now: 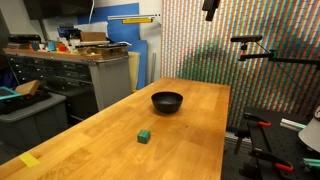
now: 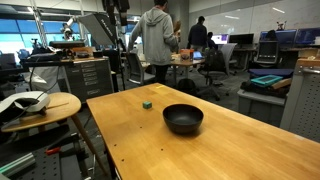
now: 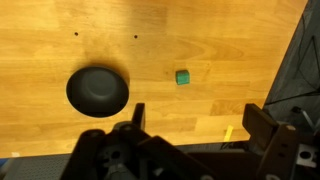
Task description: Pick up the green block from the table and put it in the black bowl.
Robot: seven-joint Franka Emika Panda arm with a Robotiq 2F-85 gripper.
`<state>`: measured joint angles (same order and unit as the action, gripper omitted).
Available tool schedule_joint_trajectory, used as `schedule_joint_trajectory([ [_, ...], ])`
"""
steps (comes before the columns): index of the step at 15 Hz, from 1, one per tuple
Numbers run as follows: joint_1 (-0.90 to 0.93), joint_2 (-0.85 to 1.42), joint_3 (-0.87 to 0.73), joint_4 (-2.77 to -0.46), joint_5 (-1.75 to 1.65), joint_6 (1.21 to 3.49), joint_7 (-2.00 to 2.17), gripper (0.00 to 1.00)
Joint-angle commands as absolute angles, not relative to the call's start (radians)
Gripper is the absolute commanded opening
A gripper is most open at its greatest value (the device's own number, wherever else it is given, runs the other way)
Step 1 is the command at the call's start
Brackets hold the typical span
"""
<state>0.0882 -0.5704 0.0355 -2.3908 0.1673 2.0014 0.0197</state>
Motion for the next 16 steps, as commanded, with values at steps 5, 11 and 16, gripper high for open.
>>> schedule_joint_trajectory([
  [5,0.105,-0.401,0.174,-2.365,0.057,2.182,0.054,1.0],
  [11,0.112,-0.224,0.207,-2.354,-0.033,2.344,0.051,1.0],
  [16,0.127,-0.089,0.213,-2.341,-0.079,2.452,0.076,1.0],
])
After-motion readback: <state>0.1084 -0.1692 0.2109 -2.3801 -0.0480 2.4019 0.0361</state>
